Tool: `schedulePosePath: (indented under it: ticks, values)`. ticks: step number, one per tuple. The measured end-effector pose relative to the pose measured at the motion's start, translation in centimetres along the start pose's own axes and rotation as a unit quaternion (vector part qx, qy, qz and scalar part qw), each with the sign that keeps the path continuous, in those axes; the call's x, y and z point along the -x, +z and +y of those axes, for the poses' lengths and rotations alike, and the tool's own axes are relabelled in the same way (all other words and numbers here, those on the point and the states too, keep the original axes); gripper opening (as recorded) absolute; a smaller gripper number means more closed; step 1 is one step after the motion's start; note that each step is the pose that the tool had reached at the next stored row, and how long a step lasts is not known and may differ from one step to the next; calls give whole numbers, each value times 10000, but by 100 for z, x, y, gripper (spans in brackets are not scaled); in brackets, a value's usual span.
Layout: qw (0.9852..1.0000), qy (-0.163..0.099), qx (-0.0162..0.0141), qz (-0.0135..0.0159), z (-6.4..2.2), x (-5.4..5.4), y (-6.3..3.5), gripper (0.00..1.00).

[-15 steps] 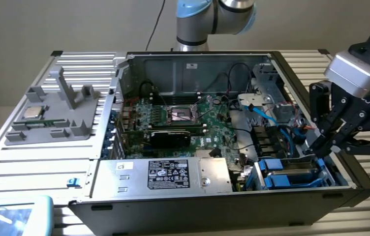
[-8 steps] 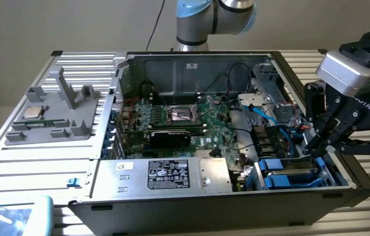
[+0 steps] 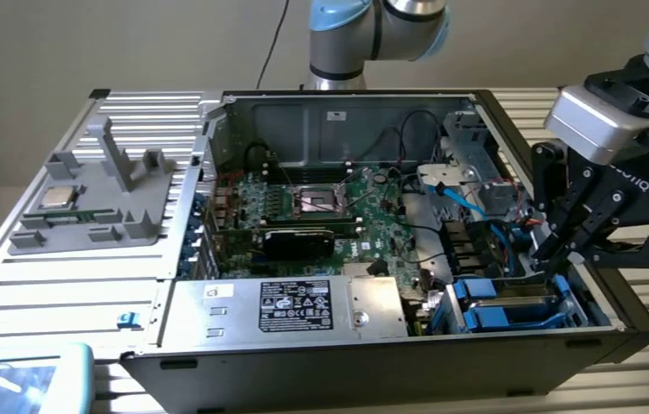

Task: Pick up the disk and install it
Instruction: 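Insert the first disk wire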

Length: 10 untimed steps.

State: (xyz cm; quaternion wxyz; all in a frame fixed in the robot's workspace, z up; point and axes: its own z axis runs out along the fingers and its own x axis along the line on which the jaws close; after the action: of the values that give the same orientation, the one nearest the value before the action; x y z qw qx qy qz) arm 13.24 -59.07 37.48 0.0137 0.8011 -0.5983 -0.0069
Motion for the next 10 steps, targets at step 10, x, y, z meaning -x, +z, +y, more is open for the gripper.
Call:
schedulePosePath:
  ticks: [10]
  values:
    - [9998, 21, 60, 204, -44, 151, 6, 17]
